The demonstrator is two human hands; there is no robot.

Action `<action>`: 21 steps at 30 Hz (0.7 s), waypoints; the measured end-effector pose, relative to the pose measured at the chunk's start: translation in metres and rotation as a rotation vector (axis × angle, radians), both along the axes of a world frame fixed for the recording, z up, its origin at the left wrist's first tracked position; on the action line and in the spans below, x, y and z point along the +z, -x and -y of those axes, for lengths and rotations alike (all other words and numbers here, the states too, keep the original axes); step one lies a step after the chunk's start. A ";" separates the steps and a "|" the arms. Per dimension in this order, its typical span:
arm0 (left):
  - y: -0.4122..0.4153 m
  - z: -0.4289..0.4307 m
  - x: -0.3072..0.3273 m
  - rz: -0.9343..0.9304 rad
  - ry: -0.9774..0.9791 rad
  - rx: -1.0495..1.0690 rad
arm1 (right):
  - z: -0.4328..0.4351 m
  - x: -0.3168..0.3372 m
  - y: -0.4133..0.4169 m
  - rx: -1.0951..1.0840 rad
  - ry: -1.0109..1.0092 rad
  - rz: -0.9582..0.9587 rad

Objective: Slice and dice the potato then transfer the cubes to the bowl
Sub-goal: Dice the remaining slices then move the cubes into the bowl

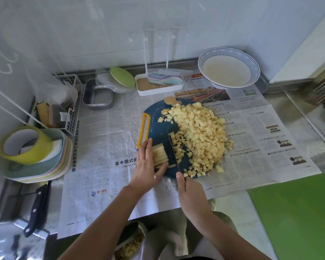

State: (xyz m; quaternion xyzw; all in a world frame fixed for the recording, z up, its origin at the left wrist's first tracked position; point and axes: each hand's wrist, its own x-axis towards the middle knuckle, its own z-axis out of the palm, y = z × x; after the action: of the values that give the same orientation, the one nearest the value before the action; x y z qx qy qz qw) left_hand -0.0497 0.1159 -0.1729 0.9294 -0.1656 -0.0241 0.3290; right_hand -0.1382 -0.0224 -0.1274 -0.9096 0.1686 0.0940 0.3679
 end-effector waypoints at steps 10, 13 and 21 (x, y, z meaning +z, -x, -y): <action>0.004 -0.003 -0.004 -0.043 -0.132 -0.049 | -0.020 -0.003 0.000 -0.085 -0.133 0.049; 0.006 0.002 -0.006 0.000 -0.137 -0.019 | -0.016 0.005 0.000 -0.032 -0.109 0.108; 0.007 0.001 -0.014 0.024 -0.206 -0.028 | -0.016 0.016 0.007 0.073 -0.028 0.074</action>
State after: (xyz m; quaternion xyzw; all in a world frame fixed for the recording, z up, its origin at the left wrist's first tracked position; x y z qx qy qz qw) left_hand -0.0563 0.1151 -0.1866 0.9560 -0.1793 -0.0345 0.2294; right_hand -0.1455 -0.0065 -0.1115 -0.9128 0.1202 0.0759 0.3829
